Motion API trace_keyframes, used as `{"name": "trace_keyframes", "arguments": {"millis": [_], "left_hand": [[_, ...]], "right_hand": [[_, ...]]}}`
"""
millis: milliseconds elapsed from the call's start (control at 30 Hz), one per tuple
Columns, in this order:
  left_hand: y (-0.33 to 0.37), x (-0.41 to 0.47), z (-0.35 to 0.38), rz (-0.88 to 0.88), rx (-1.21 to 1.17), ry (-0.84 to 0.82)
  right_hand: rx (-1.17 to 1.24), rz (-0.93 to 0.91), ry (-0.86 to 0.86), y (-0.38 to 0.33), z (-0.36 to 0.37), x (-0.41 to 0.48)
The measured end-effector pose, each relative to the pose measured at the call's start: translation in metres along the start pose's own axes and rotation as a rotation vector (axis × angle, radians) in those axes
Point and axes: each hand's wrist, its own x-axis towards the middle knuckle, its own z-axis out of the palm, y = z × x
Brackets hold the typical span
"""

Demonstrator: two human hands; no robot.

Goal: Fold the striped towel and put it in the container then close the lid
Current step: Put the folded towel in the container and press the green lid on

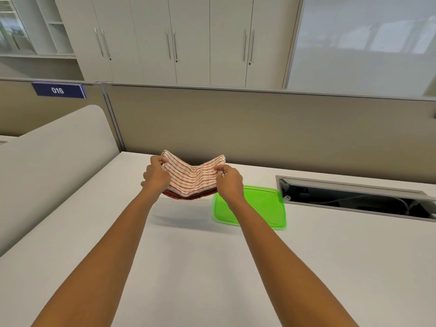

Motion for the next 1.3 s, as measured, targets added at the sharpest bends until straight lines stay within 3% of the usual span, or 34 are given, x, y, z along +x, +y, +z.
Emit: {"name": "trace_keyframes", "arguments": {"millis": [200, 400, 533, 633, 700, 833, 933, 1000, 1167, 1300], "left_hand": [[-0.014, 0.025, 0.009, -0.018, 0.03, -0.034], [-0.031, 0.037, 0.021, -0.03, 0.131, -0.129], [-0.045, 0.038, 0.027, 0.01, 0.338, -0.103], [-0.053, 0.036, 0.03, 0.172, 0.424, -0.001], [-0.055, 0.036, 0.031, 0.175, 0.456, -0.049], [-0.052, 0.038, 0.028, 0.007, 0.628, -0.25], [-0.05, 0.039, 0.031, 0.059, 0.74, -0.283], [-0.05, 0.035, 0.032, 0.135, 0.759, -0.211], [-0.055, 0.026, 0.031, 0.238, 0.557, 0.03], [-0.052, 0.011, 0.025, 0.305, 0.443, 0.095]], "right_hand": [[-0.171, -0.024, -0.151, 0.0, 0.03, 0.018], [-0.548, -0.146, -0.29, 0.01, 0.051, 0.019], [-0.747, -0.28, -0.23, 0.012, 0.057, 0.017], [-0.848, -0.352, -0.21, 0.013, 0.059, 0.019], [-0.901, -0.378, -0.262, 0.015, 0.06, 0.021], [-1.02, -0.47, -0.36, 0.023, 0.062, 0.023], [-0.999, -0.477, -0.357, 0.025, 0.061, 0.024], [-0.924, -0.513, -0.298, 0.023, 0.057, 0.022], [-0.559, -0.482, -0.008, 0.038, 0.02, 0.018], [-0.557, -0.316, -0.005, 0.083, -0.022, 0.004]]}}
